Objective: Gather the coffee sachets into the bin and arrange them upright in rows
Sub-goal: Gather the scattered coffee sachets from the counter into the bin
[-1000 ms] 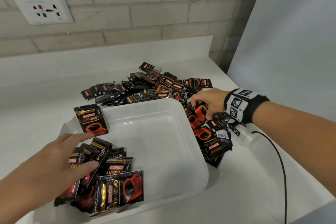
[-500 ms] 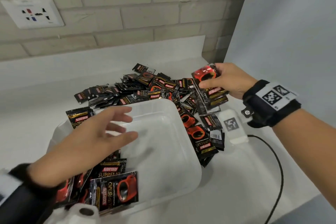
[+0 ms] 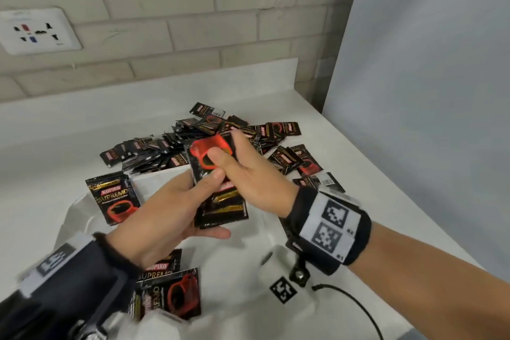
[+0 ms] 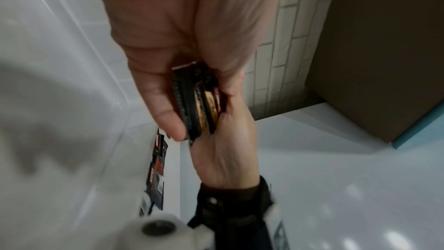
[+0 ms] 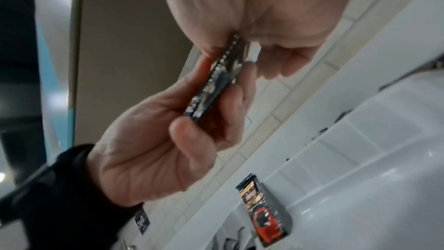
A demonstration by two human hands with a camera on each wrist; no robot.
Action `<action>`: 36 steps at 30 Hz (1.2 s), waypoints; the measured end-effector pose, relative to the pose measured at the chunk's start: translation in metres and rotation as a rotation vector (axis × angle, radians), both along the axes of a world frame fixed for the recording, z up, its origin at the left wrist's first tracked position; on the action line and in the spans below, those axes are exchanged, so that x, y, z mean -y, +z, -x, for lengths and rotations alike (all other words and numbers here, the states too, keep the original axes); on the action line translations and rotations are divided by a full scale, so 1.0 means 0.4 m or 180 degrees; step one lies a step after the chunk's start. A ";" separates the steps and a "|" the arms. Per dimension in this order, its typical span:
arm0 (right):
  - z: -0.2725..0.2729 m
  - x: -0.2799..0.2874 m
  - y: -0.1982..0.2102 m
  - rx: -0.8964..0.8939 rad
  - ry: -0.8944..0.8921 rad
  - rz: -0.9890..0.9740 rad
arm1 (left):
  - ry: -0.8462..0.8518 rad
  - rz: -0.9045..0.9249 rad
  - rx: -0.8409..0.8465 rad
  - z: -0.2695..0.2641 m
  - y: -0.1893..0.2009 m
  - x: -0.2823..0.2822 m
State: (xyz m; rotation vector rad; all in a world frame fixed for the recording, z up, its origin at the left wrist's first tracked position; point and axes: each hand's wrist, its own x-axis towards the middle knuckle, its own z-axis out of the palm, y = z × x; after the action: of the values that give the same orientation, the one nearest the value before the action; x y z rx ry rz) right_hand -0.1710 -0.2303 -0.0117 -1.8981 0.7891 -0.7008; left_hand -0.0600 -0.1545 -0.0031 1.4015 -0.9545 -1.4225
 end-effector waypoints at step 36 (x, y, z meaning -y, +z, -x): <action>0.113 0.371 -0.144 -0.3358 -0.0998 -0.0497 | 0.0558 -0.0019 0.0917 -0.115 -0.024 -0.098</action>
State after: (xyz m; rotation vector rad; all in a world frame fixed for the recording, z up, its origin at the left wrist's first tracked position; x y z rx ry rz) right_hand -0.2163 -0.3788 -0.0695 -1.9534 1.7503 0.2700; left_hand -0.0142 -0.1151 -0.0126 1.6822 -0.9792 -1.1141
